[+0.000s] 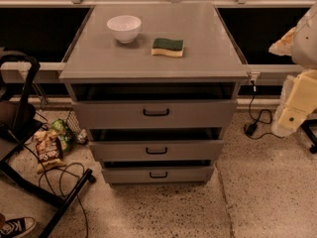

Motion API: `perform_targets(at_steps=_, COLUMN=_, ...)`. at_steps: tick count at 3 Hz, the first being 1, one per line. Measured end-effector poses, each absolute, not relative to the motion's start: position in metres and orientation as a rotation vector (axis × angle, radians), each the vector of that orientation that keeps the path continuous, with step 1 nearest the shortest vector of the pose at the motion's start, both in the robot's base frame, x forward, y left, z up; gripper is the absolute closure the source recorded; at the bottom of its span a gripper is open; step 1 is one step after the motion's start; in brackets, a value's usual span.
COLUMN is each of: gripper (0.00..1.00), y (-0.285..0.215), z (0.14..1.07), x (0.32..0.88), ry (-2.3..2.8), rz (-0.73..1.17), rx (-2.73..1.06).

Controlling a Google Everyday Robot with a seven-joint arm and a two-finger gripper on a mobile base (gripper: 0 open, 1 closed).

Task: Open top drawer

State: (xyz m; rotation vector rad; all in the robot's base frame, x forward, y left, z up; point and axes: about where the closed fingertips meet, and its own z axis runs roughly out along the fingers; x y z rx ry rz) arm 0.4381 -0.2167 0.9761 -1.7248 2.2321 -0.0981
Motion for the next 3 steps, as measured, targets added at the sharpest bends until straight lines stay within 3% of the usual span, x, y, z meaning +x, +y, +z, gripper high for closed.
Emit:
perform_targets(at_steps=2, gripper=0.0, y=-0.202, z=0.95, x=0.449, ry=2.228, rz=-0.112, rx=-1.769)
perform_targets(at_steps=3, gripper=0.0, y=-0.18, z=0.864, x=0.484, ry=2.25, rz=-0.114, rx=-1.858)
